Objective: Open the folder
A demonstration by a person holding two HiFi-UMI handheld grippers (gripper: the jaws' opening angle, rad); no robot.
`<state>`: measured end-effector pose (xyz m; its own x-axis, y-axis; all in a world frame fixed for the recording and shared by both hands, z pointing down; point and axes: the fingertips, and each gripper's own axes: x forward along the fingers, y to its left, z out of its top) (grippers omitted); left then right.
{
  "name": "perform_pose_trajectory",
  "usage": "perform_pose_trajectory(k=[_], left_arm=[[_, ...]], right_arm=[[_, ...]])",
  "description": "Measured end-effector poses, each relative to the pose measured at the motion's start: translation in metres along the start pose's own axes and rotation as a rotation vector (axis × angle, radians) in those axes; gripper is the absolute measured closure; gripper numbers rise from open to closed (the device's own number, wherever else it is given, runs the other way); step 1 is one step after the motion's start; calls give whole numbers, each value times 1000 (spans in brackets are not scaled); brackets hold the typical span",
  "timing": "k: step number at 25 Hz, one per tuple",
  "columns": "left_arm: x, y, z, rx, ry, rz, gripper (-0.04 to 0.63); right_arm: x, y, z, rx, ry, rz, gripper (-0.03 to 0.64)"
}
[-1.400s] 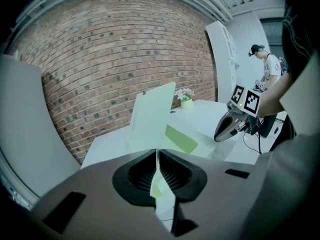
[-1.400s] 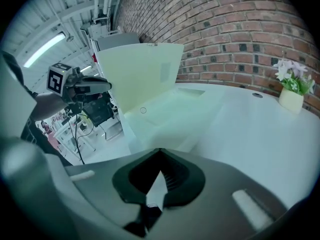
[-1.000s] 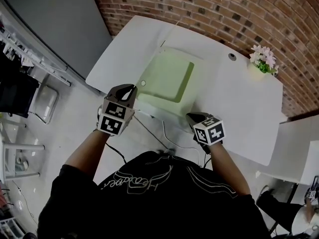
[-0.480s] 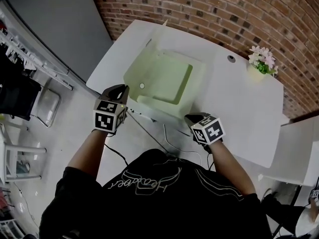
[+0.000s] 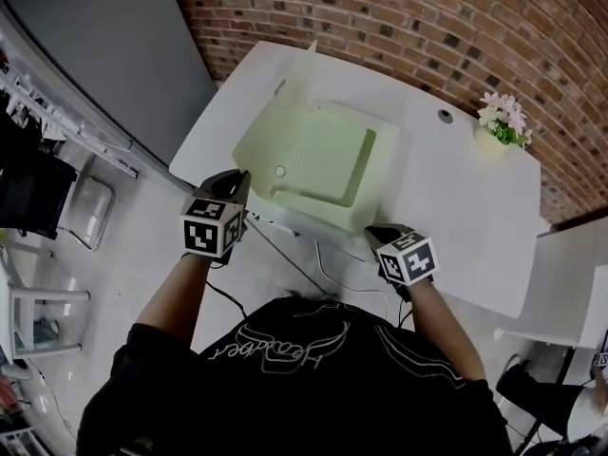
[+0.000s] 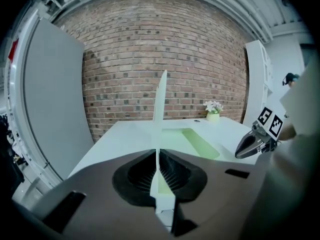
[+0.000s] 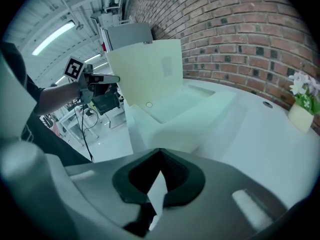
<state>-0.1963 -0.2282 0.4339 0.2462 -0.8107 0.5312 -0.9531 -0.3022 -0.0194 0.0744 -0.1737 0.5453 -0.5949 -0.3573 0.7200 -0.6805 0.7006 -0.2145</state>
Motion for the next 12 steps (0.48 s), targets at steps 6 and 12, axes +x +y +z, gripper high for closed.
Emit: perform_pose_trajectory(k=[6,12], left_arm=[[1,14,-4,-83,14,-73,572],[4,27,-12,-173,47,-116,572]], right_arm=[[-2,-3,0,47,-2,-65,612],[-4,-7,-4,103,2,-130,612]])
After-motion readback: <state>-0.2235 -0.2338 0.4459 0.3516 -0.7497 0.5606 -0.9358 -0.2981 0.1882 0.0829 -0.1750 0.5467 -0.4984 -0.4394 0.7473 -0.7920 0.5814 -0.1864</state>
